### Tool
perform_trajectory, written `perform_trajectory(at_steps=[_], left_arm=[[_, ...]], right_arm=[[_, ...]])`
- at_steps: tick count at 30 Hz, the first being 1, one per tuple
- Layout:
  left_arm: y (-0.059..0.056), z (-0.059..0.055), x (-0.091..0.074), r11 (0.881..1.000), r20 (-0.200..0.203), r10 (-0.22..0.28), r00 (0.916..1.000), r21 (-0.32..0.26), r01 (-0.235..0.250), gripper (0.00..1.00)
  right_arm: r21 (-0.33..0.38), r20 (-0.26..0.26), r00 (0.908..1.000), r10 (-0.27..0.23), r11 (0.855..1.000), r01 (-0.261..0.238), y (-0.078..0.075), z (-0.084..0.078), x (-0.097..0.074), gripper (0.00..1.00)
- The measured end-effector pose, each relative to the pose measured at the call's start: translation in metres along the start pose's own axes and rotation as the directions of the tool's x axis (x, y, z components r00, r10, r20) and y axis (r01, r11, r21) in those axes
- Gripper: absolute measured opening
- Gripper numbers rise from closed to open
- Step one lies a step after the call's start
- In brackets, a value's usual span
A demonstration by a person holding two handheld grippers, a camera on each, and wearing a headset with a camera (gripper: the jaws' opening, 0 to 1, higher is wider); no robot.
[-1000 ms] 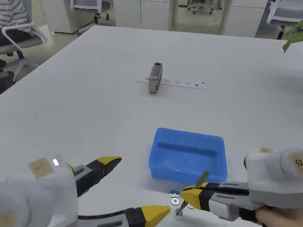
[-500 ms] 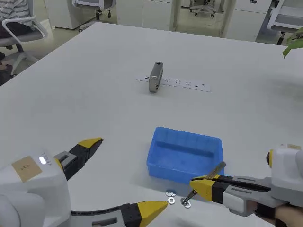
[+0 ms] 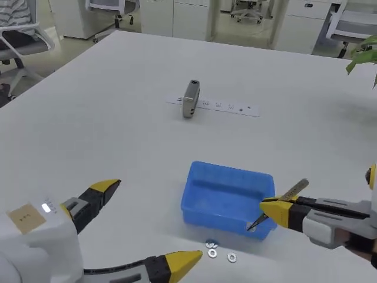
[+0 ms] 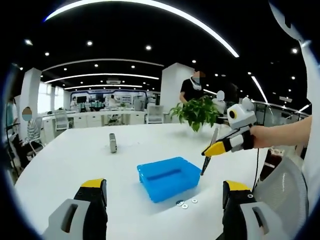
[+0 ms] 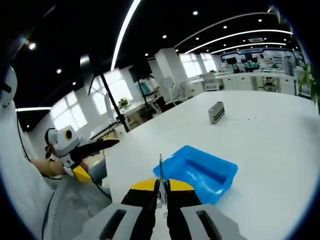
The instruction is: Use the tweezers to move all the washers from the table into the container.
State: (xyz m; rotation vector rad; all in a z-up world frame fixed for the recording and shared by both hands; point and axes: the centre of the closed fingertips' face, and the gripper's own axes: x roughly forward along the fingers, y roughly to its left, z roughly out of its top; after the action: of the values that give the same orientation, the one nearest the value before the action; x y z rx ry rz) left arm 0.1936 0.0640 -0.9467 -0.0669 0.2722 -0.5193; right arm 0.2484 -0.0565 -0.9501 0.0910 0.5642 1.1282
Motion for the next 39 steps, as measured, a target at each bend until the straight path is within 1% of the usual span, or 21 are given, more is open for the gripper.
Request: perform_trajectory(at_steps=[1,2,3,4,6,8,11,13,18,21,25,30,34,39], left_arm=[[-0.001,-0.003,0.0,1.0,-0.026,-0.012,0.9996,0.016,0.012,0.99],[0.0,-0.003,0.0,0.999,-0.026,0.001,0.9997,0.051,0.001,0.99],[0.0,-0.002,-0.001,0.996,-0.022,0.002,0.9998,0.088,0.0,0.99],[-0.001,-0.003,-0.001,0.995,-0.024,-0.002,0.9997,0.095,0.004,0.99],[-0.001,-0.005,-0.001,0.996,-0.036,-0.004,0.9993,0.091,0.007,0.99],[-0.001,-0.006,-0.001,0.997,-0.037,-0.013,0.9992,0.076,0.016,0.99],[0.001,-0.001,-0.004,0.999,-0.01,-0.011,0.9999,0.042,0.011,0.99],[0.003,-0.001,-0.004,1.0,-0.004,-0.009,1.0,0.024,0.009,0.99],[0.003,0.0,-0.005,1.0,0.007,-0.003,1.0,0.015,0.003,0.99],[0.004,0.001,-0.006,1.0,0.009,0.002,1.0,0.012,-0.002,0.99],[0.005,0.001,-0.006,1.0,0.009,0.004,1.0,0.007,-0.004,0.99],[0.005,-0.001,-0.005,1.0,0.0,0.007,1.0,0.009,-0.007,0.99],[0.004,-0.003,-0.005,1.0,-0.013,0.005,0.9999,0.017,-0.005,0.99],[0.004,-0.004,-0.004,1.0,-0.014,0.005,0.9999,0.02,-0.005,0.99]], right_arm=[[-0.004,0.0,1.0,-0.005,1.0,0.005,-0.001,0.002,-0.001,0.03],[-0.009,-0.001,1.0,-0.01,1.0,0.01,-0.002,0.003,-0.001,0.03],[-0.014,0.0,0.9999,-0.015,1.0,0.015,-0.003,0.005,-0.001,0.03],[-0.021,0.0,0.9997,-0.023,1.0,0.023,-0.005,0.006,-0.002,0.03],[-0.033,-0.004,0.9994,-0.035,0.999,0.034,-0.008,0.009,-0.002,0.03],[-0.05,-0.009,0.9986,-0.052,0.997,0.051,-0.013,0.012,-0.002,0.03],[-0.055,-0.004,0.9981,-0.061,0.997,0.061,-0.018,0.017,-0.003,0.03],[-0.064,-0.005,0.9974,-0.071,0.995,0.071,-0.022,0.021,-0.002,0.03],[-0.082,-0.01,0.9955,-0.094,0.992,0.093,-0.032,0.029,0.002,0.03],[-0.101,-0.028,0.9927,-0.117,0.988,0.114,-0.042,0.03,0.007,0.03],[-0.1,-0.048,0.9893,-0.137,0.986,0.132,-0.054,0.028,0.013,0.03],[-0.091,-0.086,0.9839,-0.157,0.985,0.149,-0.069,0.02,0.023,0.03],[-0.095,-0.116,0.979,-0.167,0.983,0.157,-0.076,0.013,0.029,0.03],[-0.094,-0.145,0.9746,-0.171,0.983,0.158,-0.083,0.005,0.037,0.03]])
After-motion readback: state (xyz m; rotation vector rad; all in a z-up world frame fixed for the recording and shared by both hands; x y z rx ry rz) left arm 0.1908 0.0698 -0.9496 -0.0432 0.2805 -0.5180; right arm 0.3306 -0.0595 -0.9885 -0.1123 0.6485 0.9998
